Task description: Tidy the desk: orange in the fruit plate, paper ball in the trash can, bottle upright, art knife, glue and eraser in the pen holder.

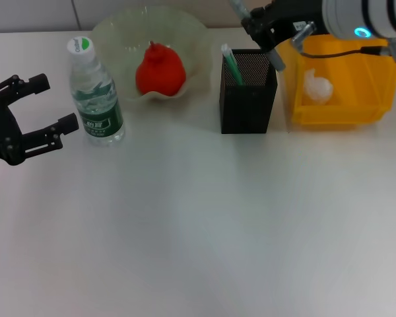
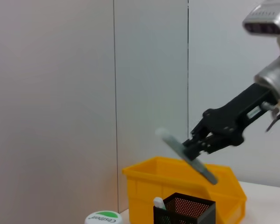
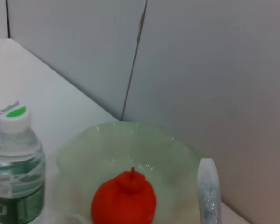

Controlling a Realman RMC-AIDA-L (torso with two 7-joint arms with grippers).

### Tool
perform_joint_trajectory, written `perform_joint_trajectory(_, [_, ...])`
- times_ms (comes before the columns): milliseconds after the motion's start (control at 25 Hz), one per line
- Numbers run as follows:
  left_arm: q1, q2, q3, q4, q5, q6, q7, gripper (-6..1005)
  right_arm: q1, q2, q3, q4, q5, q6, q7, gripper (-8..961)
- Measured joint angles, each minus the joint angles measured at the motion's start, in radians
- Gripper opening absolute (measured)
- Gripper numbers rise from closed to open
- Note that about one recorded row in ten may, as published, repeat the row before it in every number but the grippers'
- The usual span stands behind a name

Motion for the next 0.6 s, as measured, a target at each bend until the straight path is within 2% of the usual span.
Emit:
perform_joint_trajectory(200, [0.000,-0.002,-0.009,-0.002,0.001,-0.002,0.000,860,-0.001,0.000,-0.037,0.107,0.008,0.157,-0.030,119])
perform_joint_trajectory(600, [-0.005,-0.003,-0.009,0.000,0.007,-0.014,0.000,861,0.043,0.000,-0.047,0.242,0.053,0.230,-0.038,118])
